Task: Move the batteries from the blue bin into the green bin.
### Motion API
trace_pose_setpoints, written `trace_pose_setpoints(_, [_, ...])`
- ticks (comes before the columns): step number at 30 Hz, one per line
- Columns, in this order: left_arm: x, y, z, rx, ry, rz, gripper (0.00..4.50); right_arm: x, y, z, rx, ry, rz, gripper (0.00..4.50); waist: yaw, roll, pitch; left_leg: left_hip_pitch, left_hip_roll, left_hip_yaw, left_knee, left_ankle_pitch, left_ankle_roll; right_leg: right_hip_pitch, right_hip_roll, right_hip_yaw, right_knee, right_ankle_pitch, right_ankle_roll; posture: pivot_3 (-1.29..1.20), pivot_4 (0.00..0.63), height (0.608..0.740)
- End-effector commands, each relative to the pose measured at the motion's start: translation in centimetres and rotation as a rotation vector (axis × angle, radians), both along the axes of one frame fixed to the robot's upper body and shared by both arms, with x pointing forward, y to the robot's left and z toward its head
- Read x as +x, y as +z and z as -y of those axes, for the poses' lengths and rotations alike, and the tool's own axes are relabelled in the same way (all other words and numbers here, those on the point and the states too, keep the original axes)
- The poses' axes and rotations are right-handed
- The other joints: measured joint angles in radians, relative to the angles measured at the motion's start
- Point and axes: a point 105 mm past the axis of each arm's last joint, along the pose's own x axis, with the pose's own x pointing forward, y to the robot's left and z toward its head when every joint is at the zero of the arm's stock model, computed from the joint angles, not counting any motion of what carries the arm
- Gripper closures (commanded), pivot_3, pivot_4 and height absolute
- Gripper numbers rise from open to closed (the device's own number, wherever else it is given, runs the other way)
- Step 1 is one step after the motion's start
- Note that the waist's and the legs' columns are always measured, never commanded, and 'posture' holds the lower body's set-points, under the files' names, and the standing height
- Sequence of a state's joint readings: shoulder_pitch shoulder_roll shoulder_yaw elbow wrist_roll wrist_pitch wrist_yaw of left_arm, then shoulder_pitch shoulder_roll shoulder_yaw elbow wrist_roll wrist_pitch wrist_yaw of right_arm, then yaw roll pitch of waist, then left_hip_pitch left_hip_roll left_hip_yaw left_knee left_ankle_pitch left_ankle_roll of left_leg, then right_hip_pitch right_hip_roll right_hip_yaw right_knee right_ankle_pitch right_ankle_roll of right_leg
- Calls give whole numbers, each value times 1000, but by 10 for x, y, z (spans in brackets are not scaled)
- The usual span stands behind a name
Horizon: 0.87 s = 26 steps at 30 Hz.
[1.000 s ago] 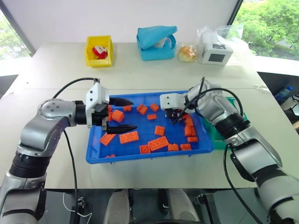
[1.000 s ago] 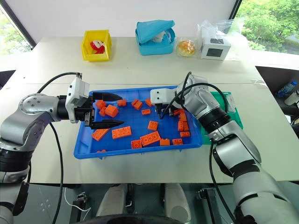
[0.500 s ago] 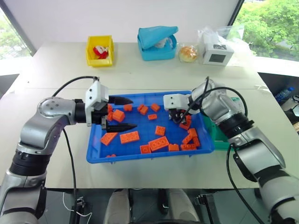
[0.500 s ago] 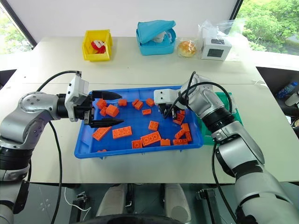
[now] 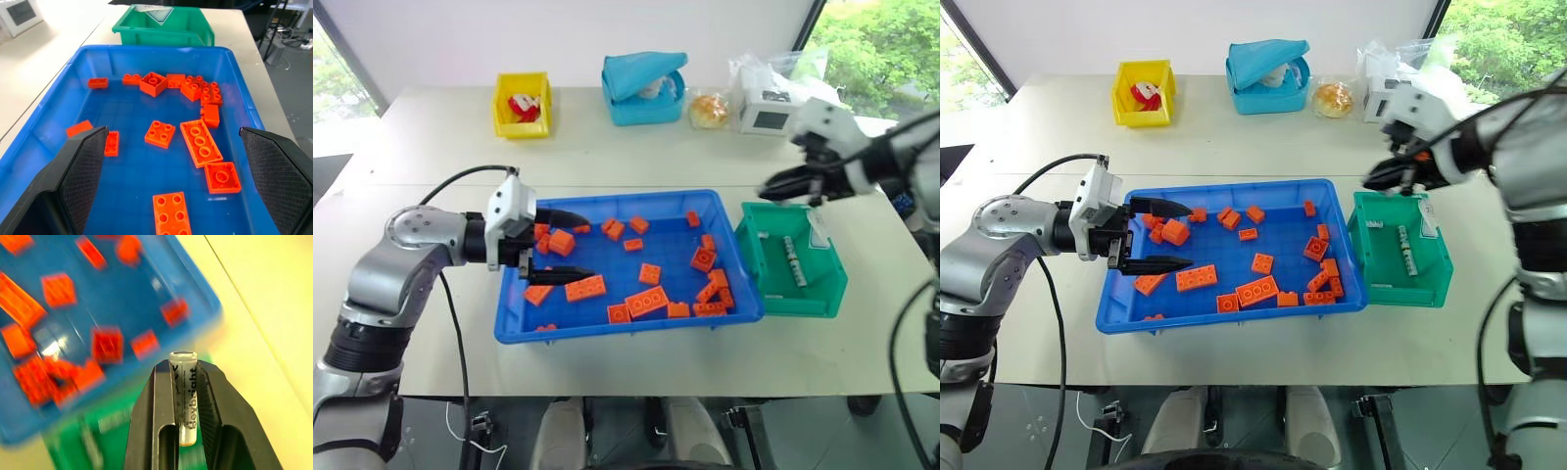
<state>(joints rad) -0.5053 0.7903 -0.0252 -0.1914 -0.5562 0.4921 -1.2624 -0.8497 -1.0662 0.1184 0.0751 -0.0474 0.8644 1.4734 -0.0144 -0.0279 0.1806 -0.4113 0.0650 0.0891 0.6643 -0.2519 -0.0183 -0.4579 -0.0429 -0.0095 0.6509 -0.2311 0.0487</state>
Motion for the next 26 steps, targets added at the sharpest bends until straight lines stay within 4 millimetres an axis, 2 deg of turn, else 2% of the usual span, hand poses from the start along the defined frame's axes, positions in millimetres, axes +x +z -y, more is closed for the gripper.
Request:
trace_pose_setpoints(1, [1,12,3,-15,-22,34,0,-3,-6,8,16,-42,19,3970,-5,1,0,0,0,0,0,0,0,0,0,0,0,1,1,0,150,736])
trace_pose_setpoints(2, [1,13,4,-17,-24,33,0,-2,-11,10,16,-57,16,3414,-6,1,0,1,0,1,0,0,0,-1,0,1,1,1,2,0,150,736])
trace_pose_setpoints(3, [2,14,4,-18,-29,33,0,0,-17,11,16,-68,22,3106,-7,1,1,1,0,1,0,0,0,-1,0,2,1,1,2,0,150,736])
trace_pose_setpoints(4, [3,15,4,-19,-31,32,0,1,-19,11,18,-71,32,2585,-7,1,1,1,0,1,0,0,0,-1,1,2,1,1,2,0,150,736])
trace_pose_setpoints(6, [4,18,3,-21,-34,30,0,2,-17,9,42,-63,59,1602,-6,1,1,1,0,1,0,0,0,-1,1,2,1,1,2,0,150,736])
trace_pose_setpoints(8, [4,21,-2,-25,-27,20,0,0,-5,8,63,-2,110,641,-4,1,1,1,0,1,0,0,0,-1,1,2,1,1,3,0,150,736])
trace_pose_setpoints(10, [4,25,-12,-23,-9,1,0,-8,7,14,59,83,165,641,-2,1,1,1,0,1,0,0,0,-1,1,2,1,1,3,0,150,736])
trace_pose_setpoints(14, [-3,31,-51,30,55,-36,0,-34,13,47,10,194,174,641,3,1,1,0,0,1,-1,0,1,-1,1,1,0,1,4,0,150,736])
trace_pose_setpoints(20, [-20,39,-118,131,223,-85,0,-66,6,97,58,120,97,641,-6,2,1,2,0,5,-1,-1,2,0,-1,1,-1,-2,0,0,150,736])
trace_pose_setpoints(23, [-24,39,-132,152,269,-95,0,-70,-1,108,77,90,86,641,-7,2,1,4,1,6,-1,-1,2,0,-2,2,-1,-1,-1,0,150,736])
trace_pose_setpoints(26, [-26,34,-137,174,290,-92,0,-69,-10,110,87,74,71,641,-6,3,1,4,1,7,-1,-1,2,0,-2,2,-1,-1,-1,0,150,736])
